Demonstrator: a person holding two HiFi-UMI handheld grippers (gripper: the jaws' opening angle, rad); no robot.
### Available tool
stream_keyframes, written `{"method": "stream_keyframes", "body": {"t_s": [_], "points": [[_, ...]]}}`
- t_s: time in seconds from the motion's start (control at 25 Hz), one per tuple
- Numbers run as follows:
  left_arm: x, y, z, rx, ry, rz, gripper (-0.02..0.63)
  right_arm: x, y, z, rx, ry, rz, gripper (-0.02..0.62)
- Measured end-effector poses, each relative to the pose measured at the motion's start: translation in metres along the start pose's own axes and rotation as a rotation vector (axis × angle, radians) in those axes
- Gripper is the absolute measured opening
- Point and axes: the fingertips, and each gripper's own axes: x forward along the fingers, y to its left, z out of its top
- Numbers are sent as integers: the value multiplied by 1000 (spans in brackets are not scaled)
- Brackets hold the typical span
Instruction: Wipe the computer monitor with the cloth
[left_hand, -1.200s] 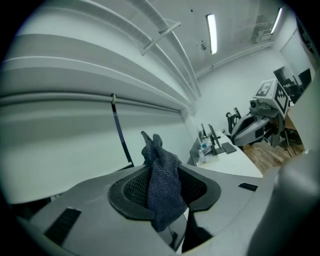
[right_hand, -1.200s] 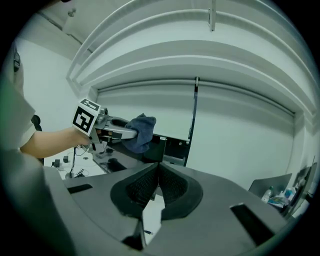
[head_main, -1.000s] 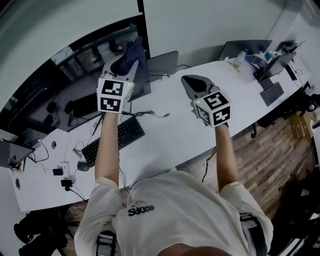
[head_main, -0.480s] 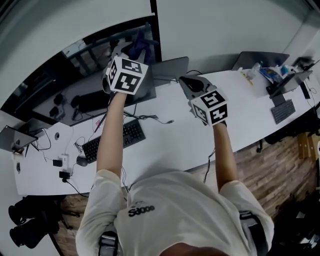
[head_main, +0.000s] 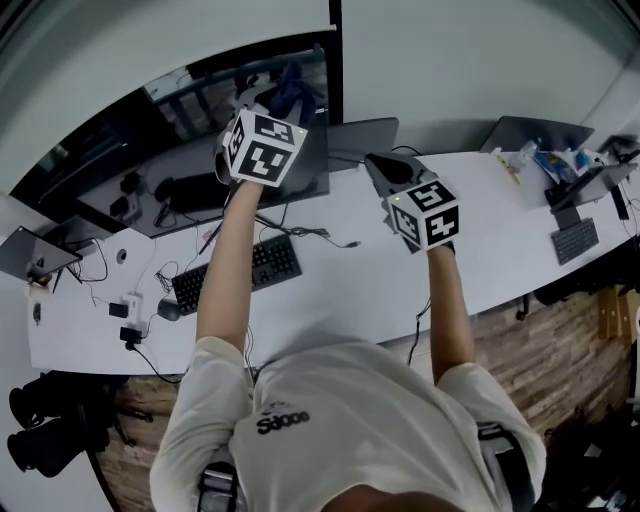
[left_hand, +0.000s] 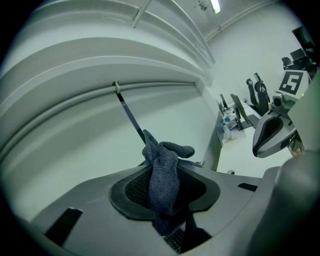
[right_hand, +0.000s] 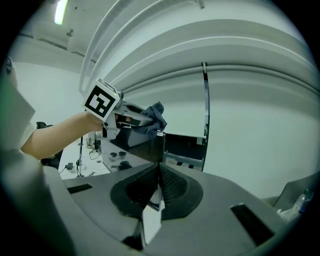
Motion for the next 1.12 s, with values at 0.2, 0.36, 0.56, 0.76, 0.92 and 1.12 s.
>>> {"method": "stream_keyframes", "body": {"t_s": [0.2, 0.36, 0.56, 0.76, 0.92, 1.12], "points": [[-21, 22, -22, -11, 13, -12, 140, 17, 29, 18, 21, -36, -6, 6], [-45, 44, -48, -45, 28, -11, 140, 28, 60, 28, 12, -39, 3, 6], [-73, 77, -78, -100, 34, -38, 140, 47, 110, 40, -33, -24, 34, 6], [-101, 108, -113, -122, 50, -36, 140, 70, 150, 57, -47, -27, 39, 6], [-127, 139, -144, -143, 64, -18, 140, 95, 187, 68, -59, -15, 65, 6], [-150, 172, -171, -165, 57, -8, 140, 120, 226, 86, -41, -25, 99, 6]]}}
